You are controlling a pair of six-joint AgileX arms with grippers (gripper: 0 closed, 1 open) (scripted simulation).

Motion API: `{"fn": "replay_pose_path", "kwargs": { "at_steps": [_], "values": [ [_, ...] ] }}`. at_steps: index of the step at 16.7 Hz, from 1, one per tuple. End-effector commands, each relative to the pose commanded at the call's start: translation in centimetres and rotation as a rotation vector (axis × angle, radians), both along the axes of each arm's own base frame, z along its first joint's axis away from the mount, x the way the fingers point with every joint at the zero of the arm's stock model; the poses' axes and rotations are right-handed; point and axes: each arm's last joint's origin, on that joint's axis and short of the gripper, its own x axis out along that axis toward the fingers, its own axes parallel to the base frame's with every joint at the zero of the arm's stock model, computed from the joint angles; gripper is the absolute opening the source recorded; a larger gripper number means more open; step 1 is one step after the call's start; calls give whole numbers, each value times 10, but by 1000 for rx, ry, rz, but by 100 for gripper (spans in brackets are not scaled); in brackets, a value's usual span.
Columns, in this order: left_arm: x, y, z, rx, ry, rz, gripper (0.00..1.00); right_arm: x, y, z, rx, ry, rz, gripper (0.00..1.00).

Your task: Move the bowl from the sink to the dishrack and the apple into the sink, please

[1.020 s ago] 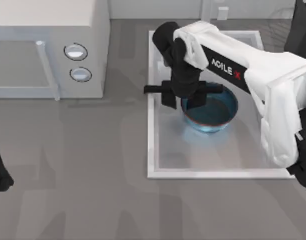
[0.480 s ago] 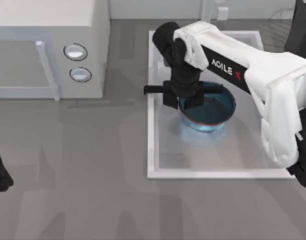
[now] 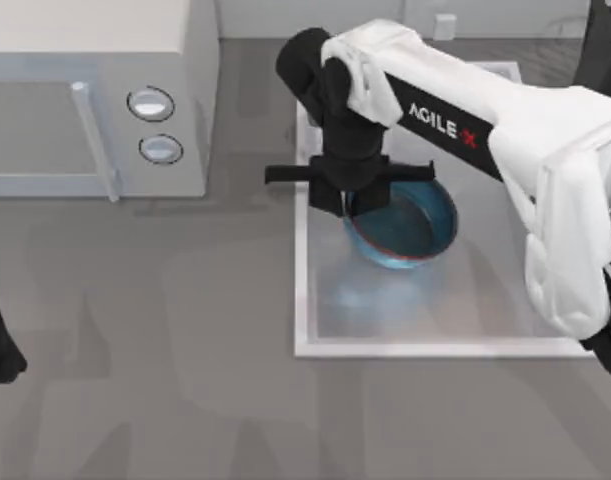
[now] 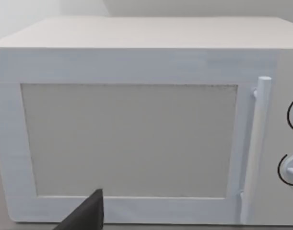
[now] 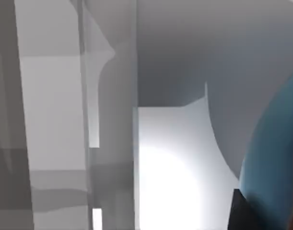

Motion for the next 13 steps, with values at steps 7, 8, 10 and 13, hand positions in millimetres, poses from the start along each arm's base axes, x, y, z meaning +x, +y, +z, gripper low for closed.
{"fn": "replay_pose_path", "kwargs": {
  "at_steps": [7,8,10,13],
  "values": [
    [0,0,0,0,0,0,100,-110,29,132,-11,11,-6,0],
    [0,0,0,0,0,0,100,-130,28,151,-11,11,-7,0],
    [0,0,0,0,0,0,100,-170,22,184,-12,8,-9,0],
    [0,0,0,0,0,0,100,-226,1,228,2,-6,-12,0]
  ]
}}
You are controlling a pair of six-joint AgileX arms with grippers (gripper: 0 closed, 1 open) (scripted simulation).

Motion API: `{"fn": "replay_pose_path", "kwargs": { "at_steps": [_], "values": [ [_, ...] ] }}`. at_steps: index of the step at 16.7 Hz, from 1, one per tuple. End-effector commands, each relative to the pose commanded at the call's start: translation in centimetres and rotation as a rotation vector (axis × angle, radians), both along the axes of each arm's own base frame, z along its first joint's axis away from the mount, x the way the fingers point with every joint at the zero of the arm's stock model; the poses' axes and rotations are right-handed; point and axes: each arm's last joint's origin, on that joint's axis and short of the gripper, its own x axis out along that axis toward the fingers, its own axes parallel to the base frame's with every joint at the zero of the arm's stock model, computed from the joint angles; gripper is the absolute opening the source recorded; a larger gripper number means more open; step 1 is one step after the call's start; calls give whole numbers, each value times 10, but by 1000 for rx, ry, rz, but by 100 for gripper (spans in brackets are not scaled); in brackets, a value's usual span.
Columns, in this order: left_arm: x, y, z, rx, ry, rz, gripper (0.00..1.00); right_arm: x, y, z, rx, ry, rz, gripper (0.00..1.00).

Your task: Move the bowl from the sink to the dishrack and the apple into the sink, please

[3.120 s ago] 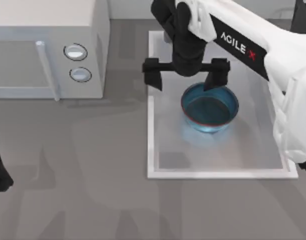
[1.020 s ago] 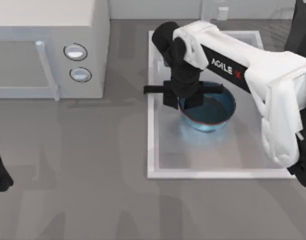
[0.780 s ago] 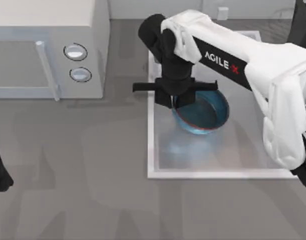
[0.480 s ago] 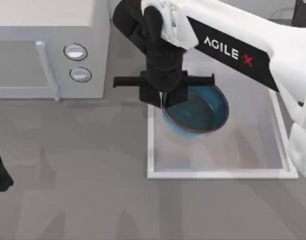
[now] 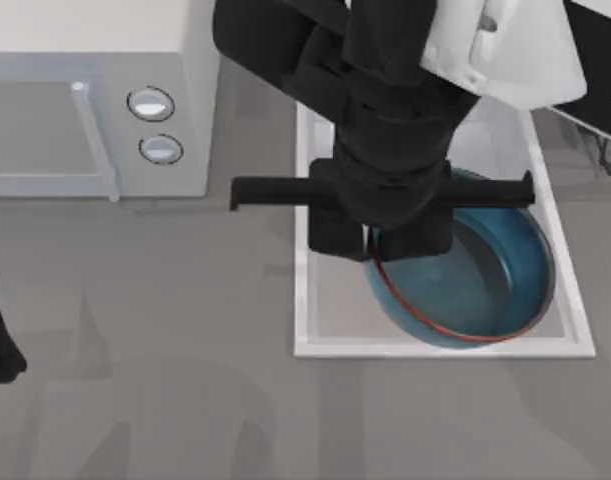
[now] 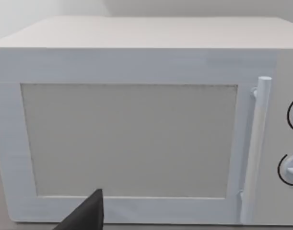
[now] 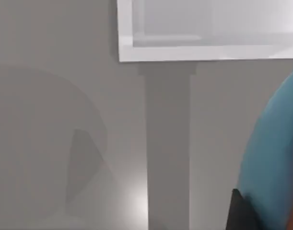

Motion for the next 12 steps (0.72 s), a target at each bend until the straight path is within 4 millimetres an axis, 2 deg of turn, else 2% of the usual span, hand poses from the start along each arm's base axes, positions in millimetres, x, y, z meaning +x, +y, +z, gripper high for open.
{"fn": "replay_pose_path", "kwargs": {
  "at_steps": [2,5,12],
  "values": [
    [0,0,0,0,0,0,100,-26,-13,16,3,-5,-3,0],
    [0,0,0,0,0,0,100,-44,-23,26,5,-7,-2,0],
    [0,0,0,0,0,0,100,-37,-26,27,43,-7,-8,0]
  ]
}}
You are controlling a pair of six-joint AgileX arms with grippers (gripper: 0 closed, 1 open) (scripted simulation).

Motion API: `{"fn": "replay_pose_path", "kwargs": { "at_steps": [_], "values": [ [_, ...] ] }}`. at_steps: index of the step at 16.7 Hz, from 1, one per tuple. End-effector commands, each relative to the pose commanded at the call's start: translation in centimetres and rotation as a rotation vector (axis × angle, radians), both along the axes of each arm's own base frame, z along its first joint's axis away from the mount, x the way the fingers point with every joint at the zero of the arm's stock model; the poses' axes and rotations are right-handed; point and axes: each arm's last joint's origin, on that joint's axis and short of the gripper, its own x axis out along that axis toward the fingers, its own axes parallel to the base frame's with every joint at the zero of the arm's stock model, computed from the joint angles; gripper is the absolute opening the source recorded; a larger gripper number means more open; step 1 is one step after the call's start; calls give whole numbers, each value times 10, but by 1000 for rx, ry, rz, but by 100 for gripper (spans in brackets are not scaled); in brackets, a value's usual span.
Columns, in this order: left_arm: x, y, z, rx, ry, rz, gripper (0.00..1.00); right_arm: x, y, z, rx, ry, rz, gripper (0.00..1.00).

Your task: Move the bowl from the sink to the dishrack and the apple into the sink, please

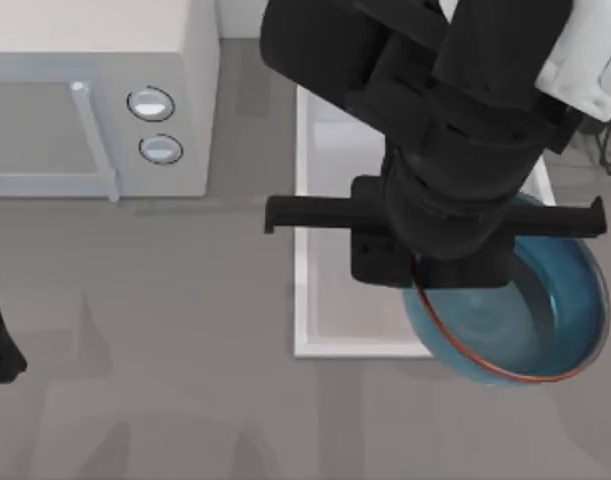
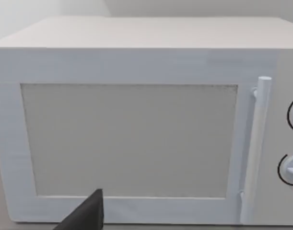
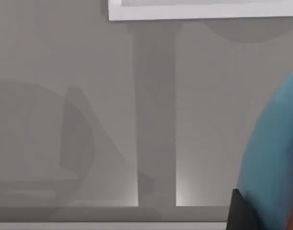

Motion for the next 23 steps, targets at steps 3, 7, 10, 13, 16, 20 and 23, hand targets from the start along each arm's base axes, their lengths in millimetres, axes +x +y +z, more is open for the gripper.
{"fn": "replay_pose_path", "kwargs": {
  "at_steps": [3,7,10,13,16,20,23],
  "values": [
    [0,0,0,0,0,0,100,19,-21,7,126,-35,5,0],
    [0,0,0,0,0,0,100,63,-76,20,364,-221,3,0],
    [0,0,0,0,0,0,100,95,-137,33,474,-476,2,0],
    [0,0,0,0,0,0,100,113,-207,46,456,-784,8,0],
    [0,0,0,0,0,0,100,116,-277,57,316,-1061,7,0],
    [0,0,0,0,0,0,100,103,-349,67,58,-1297,-2,0],
    [0,0,0,0,0,0,100,93,-372,69,-54,-1362,-6,0]
  ]
}}
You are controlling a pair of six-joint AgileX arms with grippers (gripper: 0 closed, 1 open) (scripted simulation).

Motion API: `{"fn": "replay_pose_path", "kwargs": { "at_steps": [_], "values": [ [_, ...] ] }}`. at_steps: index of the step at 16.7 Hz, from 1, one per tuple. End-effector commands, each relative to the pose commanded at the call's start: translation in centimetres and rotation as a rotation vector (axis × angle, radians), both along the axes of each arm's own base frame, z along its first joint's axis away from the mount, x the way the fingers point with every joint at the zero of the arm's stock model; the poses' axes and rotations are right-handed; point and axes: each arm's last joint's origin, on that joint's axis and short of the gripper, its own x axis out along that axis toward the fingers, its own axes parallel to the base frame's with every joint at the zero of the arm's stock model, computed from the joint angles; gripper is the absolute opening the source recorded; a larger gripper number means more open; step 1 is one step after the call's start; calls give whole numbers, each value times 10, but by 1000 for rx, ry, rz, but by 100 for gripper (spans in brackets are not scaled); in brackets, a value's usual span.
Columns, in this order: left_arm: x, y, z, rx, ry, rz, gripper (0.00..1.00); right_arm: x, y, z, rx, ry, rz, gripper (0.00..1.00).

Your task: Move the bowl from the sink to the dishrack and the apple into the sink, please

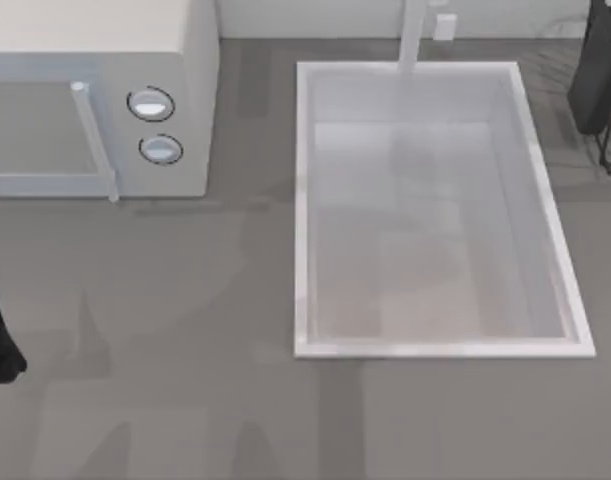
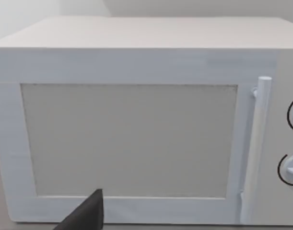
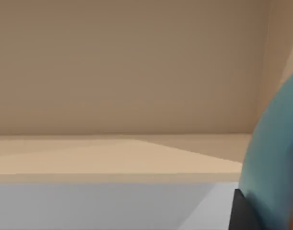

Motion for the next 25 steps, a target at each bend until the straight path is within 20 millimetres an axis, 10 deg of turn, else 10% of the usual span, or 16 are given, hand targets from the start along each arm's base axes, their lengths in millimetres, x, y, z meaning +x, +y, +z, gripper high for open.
{"fn": "replay_pose_path", "kwargs": {
  "at_steps": [8,20,25],
  "values": [
    [0,0,0,0,0,0,100,11,-4,-11,2,8,3,0],
    [0,0,0,0,0,0,100,98,-6,-180,-7,-12,2,0],
    [0,0,0,0,0,0,100,99,-3,-200,-6,-4,-5,0]
  ]
}}
